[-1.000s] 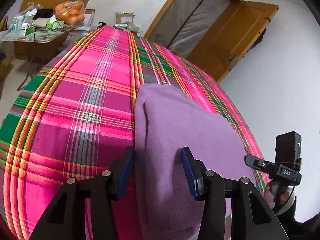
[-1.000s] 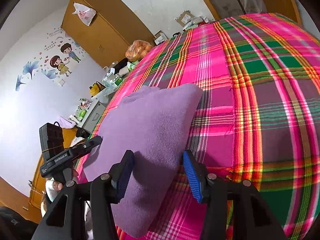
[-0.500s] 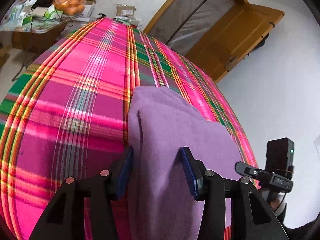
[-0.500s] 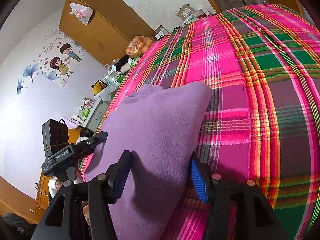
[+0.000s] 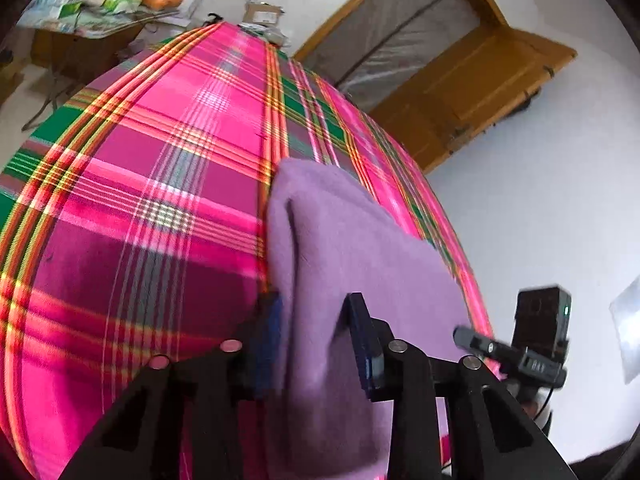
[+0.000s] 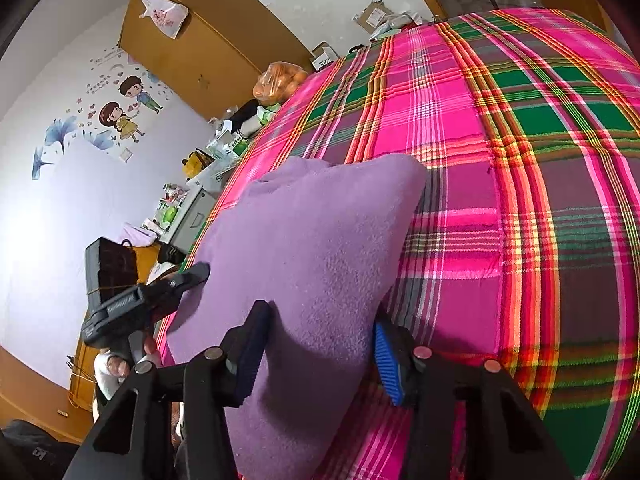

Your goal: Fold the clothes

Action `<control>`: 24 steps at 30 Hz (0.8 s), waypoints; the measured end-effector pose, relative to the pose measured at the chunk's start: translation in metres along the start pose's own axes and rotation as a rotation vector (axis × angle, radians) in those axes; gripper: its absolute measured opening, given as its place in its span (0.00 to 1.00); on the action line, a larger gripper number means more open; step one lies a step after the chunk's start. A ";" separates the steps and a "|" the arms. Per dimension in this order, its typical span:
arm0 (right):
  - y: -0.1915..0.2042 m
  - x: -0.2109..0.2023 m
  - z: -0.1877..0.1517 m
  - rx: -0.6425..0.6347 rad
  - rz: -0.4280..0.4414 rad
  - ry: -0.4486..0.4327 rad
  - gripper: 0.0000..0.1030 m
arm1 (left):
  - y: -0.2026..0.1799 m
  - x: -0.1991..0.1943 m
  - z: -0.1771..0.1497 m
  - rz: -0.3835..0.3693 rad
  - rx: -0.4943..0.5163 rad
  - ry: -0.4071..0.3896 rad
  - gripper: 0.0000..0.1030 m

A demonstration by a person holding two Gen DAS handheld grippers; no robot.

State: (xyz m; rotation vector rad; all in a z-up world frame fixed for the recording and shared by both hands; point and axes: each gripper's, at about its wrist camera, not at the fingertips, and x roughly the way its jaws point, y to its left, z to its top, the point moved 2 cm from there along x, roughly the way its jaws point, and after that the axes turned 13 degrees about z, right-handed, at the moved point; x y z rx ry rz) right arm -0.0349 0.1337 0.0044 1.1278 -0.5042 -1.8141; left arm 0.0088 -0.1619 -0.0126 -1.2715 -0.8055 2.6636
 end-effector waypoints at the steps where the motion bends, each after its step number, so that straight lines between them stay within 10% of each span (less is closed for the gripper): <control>1: 0.001 -0.001 -0.001 -0.002 -0.001 0.000 0.45 | 0.001 0.000 0.000 -0.002 -0.004 0.000 0.29; 24: 0.029 -0.012 0.022 -0.096 0.012 -0.039 0.29 | -0.028 -0.030 0.020 -0.015 0.113 -0.082 0.19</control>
